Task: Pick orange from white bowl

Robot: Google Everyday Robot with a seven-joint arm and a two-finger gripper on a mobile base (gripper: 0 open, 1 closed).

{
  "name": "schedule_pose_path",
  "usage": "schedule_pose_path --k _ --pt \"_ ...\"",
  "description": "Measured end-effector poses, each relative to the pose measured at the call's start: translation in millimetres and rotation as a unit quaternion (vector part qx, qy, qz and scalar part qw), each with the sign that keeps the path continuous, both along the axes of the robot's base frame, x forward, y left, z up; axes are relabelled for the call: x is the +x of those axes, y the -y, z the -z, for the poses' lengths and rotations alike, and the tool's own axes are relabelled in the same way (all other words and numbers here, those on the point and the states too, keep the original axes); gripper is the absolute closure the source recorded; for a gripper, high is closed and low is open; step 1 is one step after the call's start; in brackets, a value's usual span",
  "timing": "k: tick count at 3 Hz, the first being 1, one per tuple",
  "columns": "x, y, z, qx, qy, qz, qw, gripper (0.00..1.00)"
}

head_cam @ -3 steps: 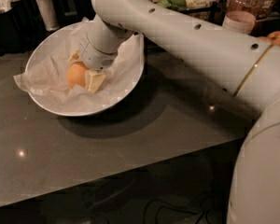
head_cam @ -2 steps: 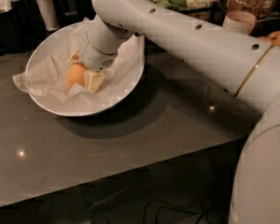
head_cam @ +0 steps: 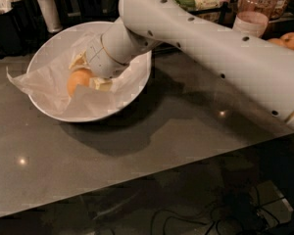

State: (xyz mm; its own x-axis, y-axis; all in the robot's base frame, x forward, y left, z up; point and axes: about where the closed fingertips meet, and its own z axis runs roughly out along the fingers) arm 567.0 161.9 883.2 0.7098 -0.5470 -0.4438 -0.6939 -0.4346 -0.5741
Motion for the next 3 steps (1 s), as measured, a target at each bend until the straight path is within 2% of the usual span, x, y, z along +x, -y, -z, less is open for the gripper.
schedule_pose_path --k 1,2,3 --pt "-23.2 -5.2 -33.9 0.071 0.031 -0.010 0.9970 1.00" --pt "-41.7 -16.1 -65.2 0.102 0.066 -0.015 0.9925 1.00" --pt "-52.8 -25.5 -93.1 0.110 0.103 -0.005 0.9886 1.00"
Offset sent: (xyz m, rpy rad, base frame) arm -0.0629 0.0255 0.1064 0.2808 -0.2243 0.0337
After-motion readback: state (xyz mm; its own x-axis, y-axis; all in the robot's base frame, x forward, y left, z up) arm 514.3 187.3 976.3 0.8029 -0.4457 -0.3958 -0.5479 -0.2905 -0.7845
